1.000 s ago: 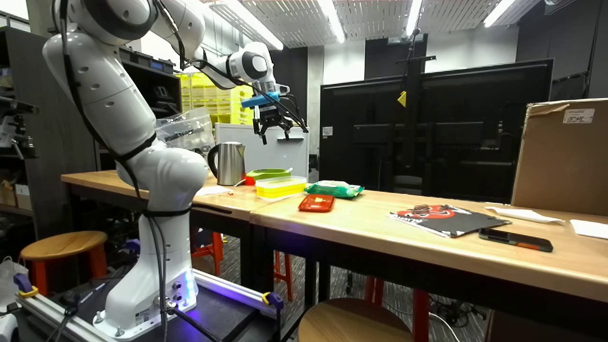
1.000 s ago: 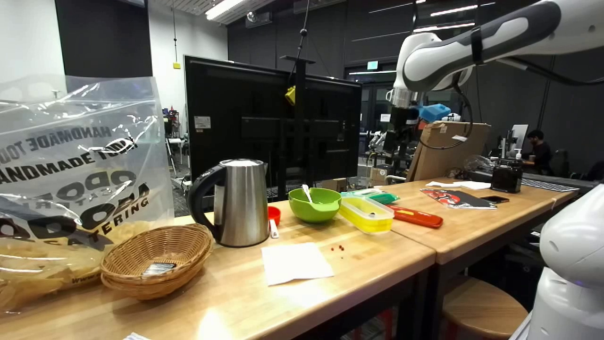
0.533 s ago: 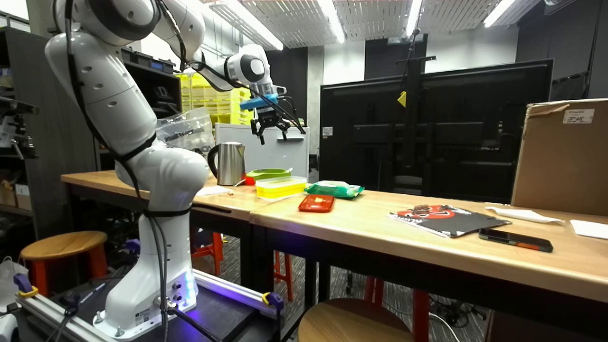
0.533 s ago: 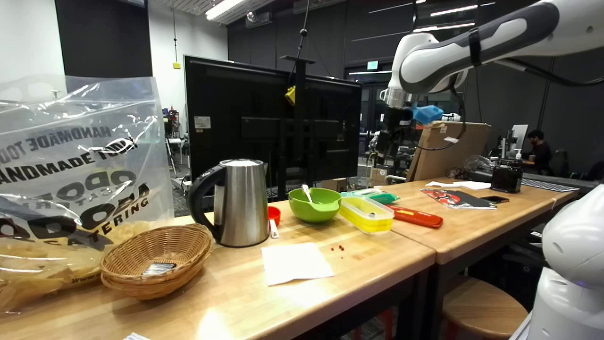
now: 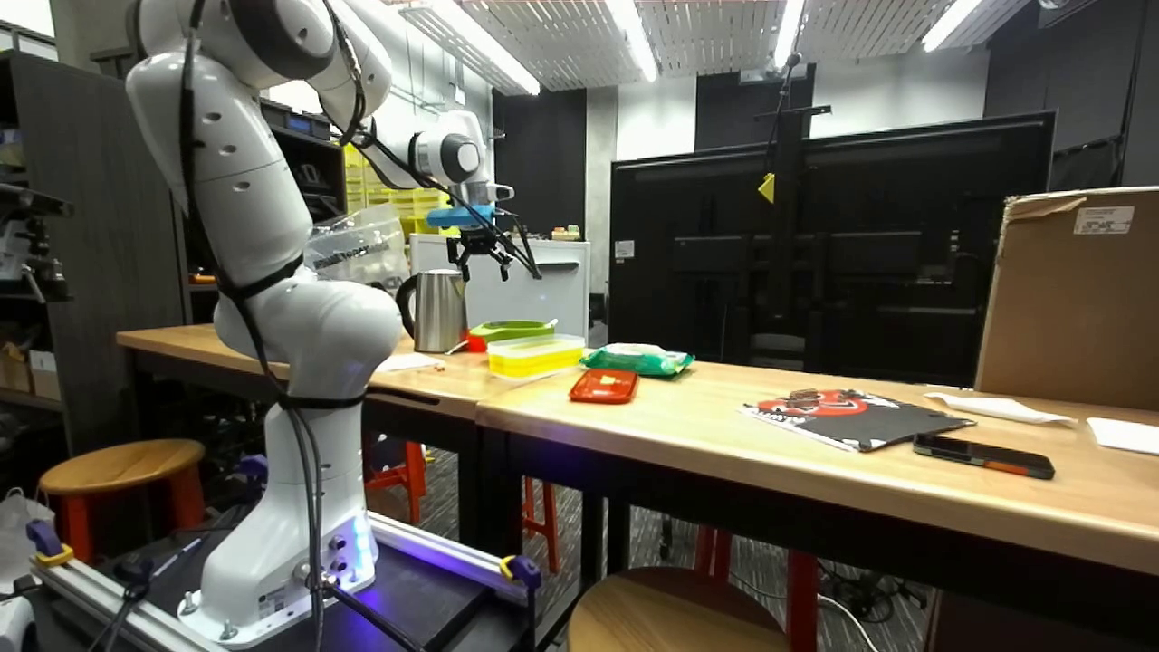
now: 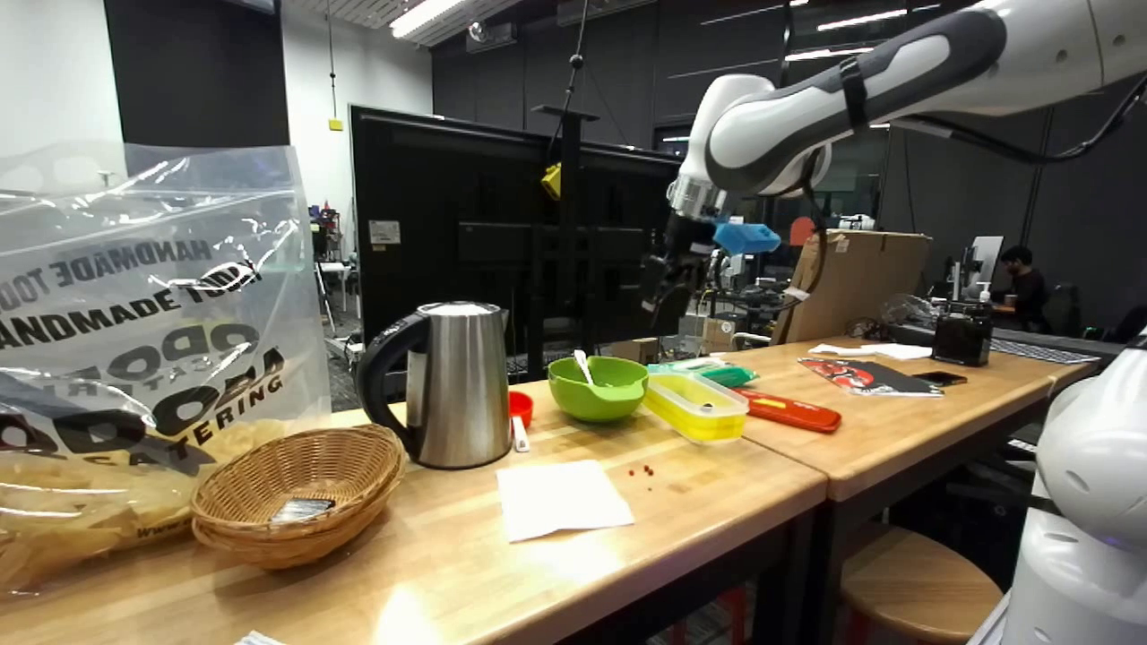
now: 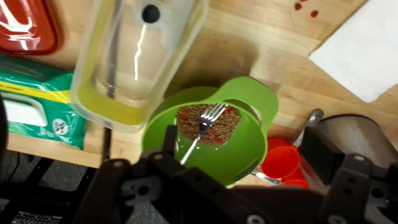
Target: Use the napkin to move the small black objects on the counter to the right.
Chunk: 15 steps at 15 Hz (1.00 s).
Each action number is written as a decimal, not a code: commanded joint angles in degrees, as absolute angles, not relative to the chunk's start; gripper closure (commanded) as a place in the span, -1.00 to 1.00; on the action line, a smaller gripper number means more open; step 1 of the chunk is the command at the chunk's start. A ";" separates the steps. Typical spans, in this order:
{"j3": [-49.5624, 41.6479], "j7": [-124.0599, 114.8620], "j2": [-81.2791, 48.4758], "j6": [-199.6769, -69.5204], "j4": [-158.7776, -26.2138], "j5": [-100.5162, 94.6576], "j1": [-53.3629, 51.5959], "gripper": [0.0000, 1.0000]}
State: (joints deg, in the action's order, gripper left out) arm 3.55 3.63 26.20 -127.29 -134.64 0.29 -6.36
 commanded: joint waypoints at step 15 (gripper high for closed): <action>12.31 -7.34 16.03 -118.16 -125.47 3.86 -10.49 -1.00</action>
State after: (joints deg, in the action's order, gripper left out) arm 13.22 -9.40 17.66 -116.80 -125.49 1.55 -9.69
